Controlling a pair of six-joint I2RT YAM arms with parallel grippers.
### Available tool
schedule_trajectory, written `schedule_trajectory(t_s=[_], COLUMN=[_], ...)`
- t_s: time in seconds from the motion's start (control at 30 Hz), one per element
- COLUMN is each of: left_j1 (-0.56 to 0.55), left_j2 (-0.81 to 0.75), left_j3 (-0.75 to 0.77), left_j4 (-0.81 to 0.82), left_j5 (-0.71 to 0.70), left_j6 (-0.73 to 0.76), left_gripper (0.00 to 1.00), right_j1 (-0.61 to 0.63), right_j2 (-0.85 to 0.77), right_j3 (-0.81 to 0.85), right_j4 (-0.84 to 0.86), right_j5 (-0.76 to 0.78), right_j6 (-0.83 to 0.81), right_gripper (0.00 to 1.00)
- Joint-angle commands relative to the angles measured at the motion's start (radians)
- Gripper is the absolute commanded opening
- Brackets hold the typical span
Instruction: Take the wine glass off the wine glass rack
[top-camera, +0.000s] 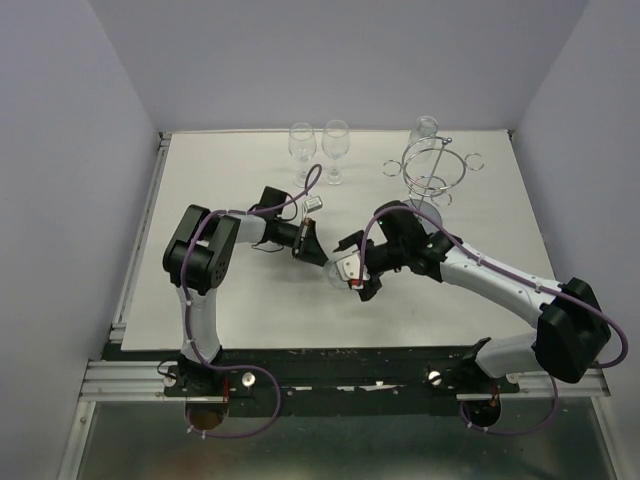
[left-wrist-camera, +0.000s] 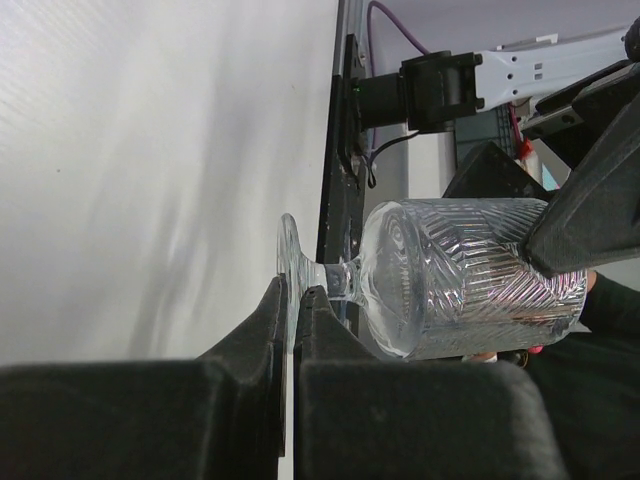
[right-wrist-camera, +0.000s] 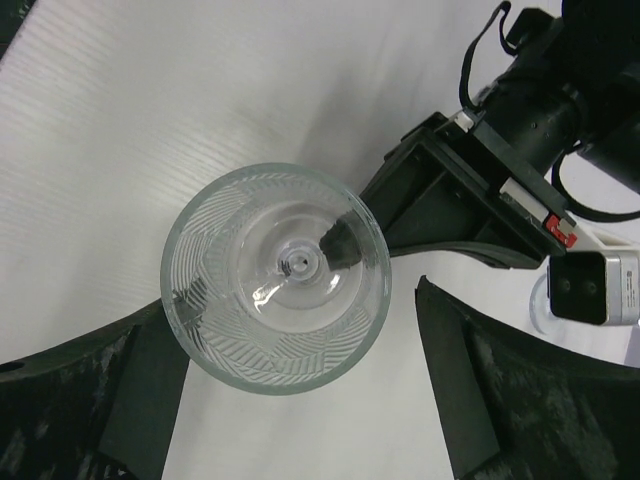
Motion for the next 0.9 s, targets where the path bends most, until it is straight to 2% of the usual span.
schedule_trajectory(t_s=[0.0,0.13,0.5,0.63,0.77,0.87], left_j1=[-0.036,-0.04,-0.041,-0.041,-0.047,-0.055], left_j2=[0.01,0.016,0.008,-0.003,-0.021,-0.059], left_j3=[0.036,0.039,0.042,0.048,0.139,0.142], left_j4=[0.0,0.001,-0.002,-0.057,-0.383,-0.438], left_j5=[0.092,0.097,0.083,0.051,-0.069,-0.156], left_j6=[-0.015,-0.018,-0.018,0.019,0.301,0.375], left_gripper=[0.0,0.0,0.01,0.2,0.36,0.43], right_j1=[0.013,0.014,0.014,0.014,0.014,0.01], right_j2=[0.0,0.021,0.023,0.023,0.015,0.012], right_j3=[0.035,0.061,0.056,0.055,0.047,0.044], right_j4=[0.029,-0.025,-0.011,-0.011,0.007,0.021], right_j5=[-0.117,-0.168,-0.154,-0.148,-0.127,-0.075], right_j6=[-0.008,0.004,0.093,0.13,0.198,0.306], right_gripper=[0.96,0.97,0.74,0.65,0.59,0.56])
